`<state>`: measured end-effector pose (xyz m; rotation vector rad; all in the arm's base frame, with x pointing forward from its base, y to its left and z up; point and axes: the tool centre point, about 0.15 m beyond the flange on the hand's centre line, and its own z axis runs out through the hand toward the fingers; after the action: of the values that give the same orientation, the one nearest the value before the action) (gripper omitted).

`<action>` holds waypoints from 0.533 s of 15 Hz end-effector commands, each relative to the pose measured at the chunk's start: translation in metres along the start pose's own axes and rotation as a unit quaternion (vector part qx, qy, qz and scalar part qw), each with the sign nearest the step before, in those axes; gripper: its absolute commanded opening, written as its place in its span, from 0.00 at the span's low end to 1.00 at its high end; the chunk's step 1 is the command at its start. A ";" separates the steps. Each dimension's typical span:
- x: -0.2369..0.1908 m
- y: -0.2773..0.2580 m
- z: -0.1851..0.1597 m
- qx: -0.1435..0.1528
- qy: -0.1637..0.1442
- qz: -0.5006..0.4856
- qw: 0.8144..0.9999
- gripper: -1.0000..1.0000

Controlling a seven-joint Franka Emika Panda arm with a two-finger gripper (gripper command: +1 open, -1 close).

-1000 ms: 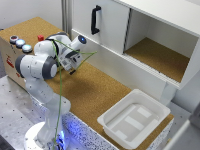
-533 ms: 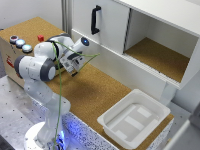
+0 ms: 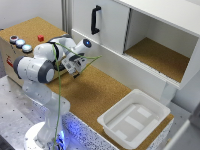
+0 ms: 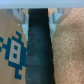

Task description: Pull the handle of the drawer

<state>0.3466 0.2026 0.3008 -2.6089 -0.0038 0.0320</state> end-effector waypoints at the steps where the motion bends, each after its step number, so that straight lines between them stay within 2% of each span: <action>1: 0.003 0.050 0.008 0.012 0.006 0.014 1.000 0.00; 8: -0.002 0.061 0.000 0.010 0.012 0.025 1.000 0.00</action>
<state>0.3458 0.1793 0.3002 -2.6160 0.0365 0.0226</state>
